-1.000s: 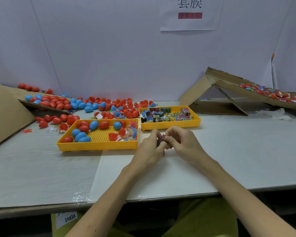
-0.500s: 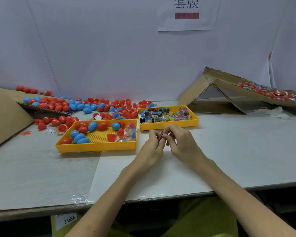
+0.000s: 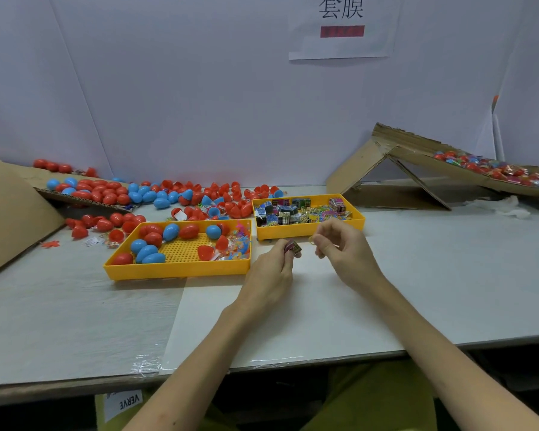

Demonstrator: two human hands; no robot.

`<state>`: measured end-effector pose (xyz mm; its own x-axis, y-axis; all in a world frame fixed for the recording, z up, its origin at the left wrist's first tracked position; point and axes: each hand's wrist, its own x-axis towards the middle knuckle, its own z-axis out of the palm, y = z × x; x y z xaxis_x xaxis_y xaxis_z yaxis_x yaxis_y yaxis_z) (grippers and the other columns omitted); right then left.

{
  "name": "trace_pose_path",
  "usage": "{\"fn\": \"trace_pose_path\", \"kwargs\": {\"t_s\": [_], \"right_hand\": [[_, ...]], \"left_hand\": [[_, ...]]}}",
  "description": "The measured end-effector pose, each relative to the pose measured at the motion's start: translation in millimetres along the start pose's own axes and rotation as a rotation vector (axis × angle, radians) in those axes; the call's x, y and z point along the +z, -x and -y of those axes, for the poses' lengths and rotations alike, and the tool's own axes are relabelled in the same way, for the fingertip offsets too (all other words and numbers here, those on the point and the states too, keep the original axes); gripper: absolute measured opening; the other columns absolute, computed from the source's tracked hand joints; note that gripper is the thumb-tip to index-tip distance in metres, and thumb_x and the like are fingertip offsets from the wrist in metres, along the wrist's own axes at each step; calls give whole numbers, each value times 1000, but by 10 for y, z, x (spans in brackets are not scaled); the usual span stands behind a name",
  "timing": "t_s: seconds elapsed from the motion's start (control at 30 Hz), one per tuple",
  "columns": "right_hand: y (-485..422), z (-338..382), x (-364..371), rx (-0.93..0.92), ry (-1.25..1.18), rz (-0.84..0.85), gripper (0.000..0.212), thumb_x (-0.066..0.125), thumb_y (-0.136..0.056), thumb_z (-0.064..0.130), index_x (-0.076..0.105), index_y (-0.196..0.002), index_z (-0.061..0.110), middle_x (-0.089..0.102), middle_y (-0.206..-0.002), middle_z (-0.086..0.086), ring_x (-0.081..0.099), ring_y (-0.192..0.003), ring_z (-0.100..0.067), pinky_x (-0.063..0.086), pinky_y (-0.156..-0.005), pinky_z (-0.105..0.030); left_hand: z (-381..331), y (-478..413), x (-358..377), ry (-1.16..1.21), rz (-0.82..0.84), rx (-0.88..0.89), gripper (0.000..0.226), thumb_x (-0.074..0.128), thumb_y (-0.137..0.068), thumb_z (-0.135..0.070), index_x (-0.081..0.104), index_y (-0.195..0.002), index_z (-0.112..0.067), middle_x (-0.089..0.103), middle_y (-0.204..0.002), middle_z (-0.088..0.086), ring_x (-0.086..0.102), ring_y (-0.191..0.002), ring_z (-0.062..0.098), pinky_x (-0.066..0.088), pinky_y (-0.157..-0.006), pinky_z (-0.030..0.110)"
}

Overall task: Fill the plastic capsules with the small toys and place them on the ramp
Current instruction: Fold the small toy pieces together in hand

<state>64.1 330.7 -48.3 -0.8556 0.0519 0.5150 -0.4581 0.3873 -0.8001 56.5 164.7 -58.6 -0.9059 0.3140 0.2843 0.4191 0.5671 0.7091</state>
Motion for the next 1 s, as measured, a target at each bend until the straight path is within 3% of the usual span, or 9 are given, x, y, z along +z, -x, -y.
{"fn": "trace_pose_path", "kwargs": {"t_s": [0.1,0.23,0.47,0.6,0.73,1.0], "right_hand": [[13,47,32,8,-117,80,19,65,-91,-1,62,-82,15,65,-65,7,61,-59,-9,50,-61,-20],[33,66,66,12,-176,115,20,66,-89,-5,63,-82,13,67,-66,7,64,-59,-8,51,-60,-18],[56,49,105,-8,-61,59,15,69,-88,-1,64,-84,12,68,-68,5,66,-61,-11,52,-61,-20],[55,41,118,-17,-34,47,13,70,-88,-1,64,-85,10,67,-70,1,66,-62,-11,51,-60,-19],[59,33,113,-22,-25,44,13,71,-87,-1,65,-85,11,67,-71,-1,65,-62,-11,52,-61,-22],[43,43,98,13,-109,73,19,69,-88,-3,64,-83,15,68,-66,3,65,-60,-13,53,-61,-23]], "left_hand": [[-23,13,6,-112,23,2,26,33,-108,-25,55,-120,-18,69,-114,4,62,-101,27,50,-83,44],[-37,31,9,-231,46,17,23,32,-108,-26,52,-114,-16,70,-102,8,61,-93,31,39,-67,40],[-85,64,-12,-94,69,33,23,35,-107,-20,55,-112,-9,68,-97,15,60,-90,36,47,-79,53],[-66,62,-4,-80,92,27,23,36,-107,-23,55,-111,-12,67,-95,4,61,-93,35,48,-82,51],[-37,64,10,-36,85,30,28,36,-107,-34,58,-110,-17,71,-105,10,64,-99,30,49,-86,51],[-7,46,9,-30,59,69,27,34,-106,-33,59,-101,-24,69,-96,-3,62,-94,23,49,-85,49]]}}
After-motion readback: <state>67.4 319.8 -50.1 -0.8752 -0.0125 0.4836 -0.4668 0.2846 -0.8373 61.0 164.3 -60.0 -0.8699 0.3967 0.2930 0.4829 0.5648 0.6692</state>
